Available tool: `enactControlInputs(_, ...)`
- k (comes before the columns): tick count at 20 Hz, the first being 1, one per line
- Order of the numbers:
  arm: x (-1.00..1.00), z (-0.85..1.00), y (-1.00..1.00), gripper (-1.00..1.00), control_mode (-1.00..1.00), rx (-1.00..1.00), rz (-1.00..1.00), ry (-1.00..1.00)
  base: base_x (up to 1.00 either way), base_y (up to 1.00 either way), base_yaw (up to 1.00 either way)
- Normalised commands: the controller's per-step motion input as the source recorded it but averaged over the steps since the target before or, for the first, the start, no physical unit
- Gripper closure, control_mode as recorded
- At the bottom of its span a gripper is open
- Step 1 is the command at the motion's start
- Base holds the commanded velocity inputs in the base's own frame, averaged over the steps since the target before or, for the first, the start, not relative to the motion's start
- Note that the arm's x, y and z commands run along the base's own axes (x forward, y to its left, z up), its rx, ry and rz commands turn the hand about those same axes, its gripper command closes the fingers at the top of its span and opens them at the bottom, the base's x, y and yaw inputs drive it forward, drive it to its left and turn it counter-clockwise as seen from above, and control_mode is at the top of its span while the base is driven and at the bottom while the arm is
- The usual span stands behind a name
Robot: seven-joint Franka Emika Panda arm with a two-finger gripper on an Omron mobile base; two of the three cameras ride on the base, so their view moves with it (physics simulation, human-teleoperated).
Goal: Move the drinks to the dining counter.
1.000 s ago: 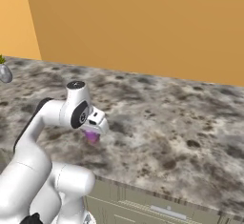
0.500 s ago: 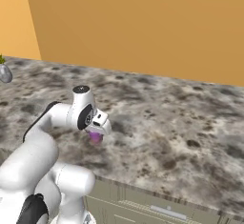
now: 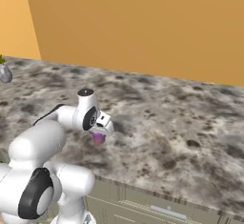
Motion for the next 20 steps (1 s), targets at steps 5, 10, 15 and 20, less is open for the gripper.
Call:
enactControlInputs(5, 0.23, -0.23, 0.00, 1.00, -1.00, 0.00, 0.00, 0.00, 0.00, 0.00, 0.00)
enactControlInputs(10, 0.21, -0.27, 0.00, 1.00, -1.00, 0.00, 0.00, 0.00, 0.00, 0.00, 0.00)
enactControlInputs(15, 0.22, -0.27, 0.00, 1.00, -1.00, 0.00, 0.00, 0.00, 0.00, 0.00, 0.00)
enactControlInputs(20, 0.21, -0.26, 0.00, 1.00, -1.00, 0.00, 0.00, 0.00, 0.00, 0.00, 0.00)
